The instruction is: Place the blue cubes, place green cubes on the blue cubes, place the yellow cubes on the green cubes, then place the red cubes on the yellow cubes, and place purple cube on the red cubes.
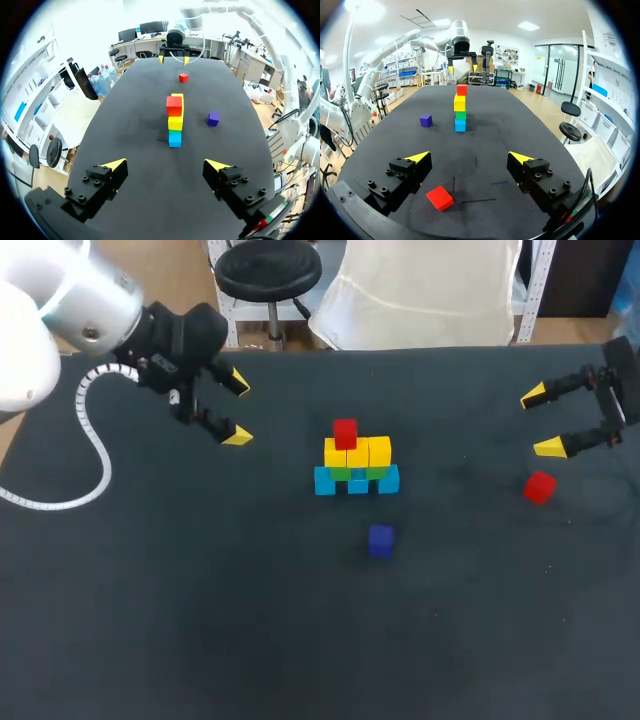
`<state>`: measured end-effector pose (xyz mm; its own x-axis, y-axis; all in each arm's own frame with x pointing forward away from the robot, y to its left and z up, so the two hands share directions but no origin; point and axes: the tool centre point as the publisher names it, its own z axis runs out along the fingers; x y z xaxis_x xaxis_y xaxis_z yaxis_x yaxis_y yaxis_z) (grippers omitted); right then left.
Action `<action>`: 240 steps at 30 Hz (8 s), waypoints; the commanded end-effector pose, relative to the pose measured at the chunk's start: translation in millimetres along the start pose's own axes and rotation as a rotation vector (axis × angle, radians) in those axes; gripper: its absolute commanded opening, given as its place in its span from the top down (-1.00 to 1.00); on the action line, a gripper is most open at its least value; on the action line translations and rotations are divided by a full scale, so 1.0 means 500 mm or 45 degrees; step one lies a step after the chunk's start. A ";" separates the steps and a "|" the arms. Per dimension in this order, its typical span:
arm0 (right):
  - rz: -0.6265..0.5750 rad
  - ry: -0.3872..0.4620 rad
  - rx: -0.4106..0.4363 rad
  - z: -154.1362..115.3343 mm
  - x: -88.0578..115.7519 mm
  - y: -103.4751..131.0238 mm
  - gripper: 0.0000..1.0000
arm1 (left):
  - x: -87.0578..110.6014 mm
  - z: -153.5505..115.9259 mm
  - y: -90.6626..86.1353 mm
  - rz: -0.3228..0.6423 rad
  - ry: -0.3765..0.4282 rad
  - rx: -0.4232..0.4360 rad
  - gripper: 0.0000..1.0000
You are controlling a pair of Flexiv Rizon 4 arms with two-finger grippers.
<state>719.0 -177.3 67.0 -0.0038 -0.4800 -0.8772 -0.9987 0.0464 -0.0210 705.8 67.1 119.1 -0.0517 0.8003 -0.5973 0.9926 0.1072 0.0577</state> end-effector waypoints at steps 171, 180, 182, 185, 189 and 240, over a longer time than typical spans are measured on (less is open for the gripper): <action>-0.028 0.455 -0.021 0.348 -0.239 0.047 1.00 | 0.001 -0.001 0.000 0.002 -0.001 0.000 -1.00; -0.027 0.451 -0.021 0.351 -0.239 0.046 1.00 | 0.001 -0.001 0.000 0.002 -0.001 0.000 -1.00; -0.028 0.450 -0.021 0.352 -0.240 0.045 1.00 | 0.001 -0.001 0.000 0.002 -0.001 0.000 -1.00; -0.029 0.448 -0.022 0.353 -0.241 0.045 1.00 | 0.001 -0.001 0.000 0.002 -0.001 0.000 -1.00; -0.031 0.446 -0.024 0.355 -0.243 0.045 1.00 | 0.001 -0.001 0.000 0.002 -0.001 0.000 -1.00; 0.029 0.387 0.239 0.183 -0.249 0.105 -1.00 | 0.001 -0.001 0.000 0.002 -0.001 0.000 -1.00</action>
<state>702.5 -17.0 123.5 -0.0688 -0.7239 -0.6864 -0.9886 0.1419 -0.0506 706.2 66.9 119.8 -0.0529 0.8012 -0.5960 0.9926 0.1074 0.0563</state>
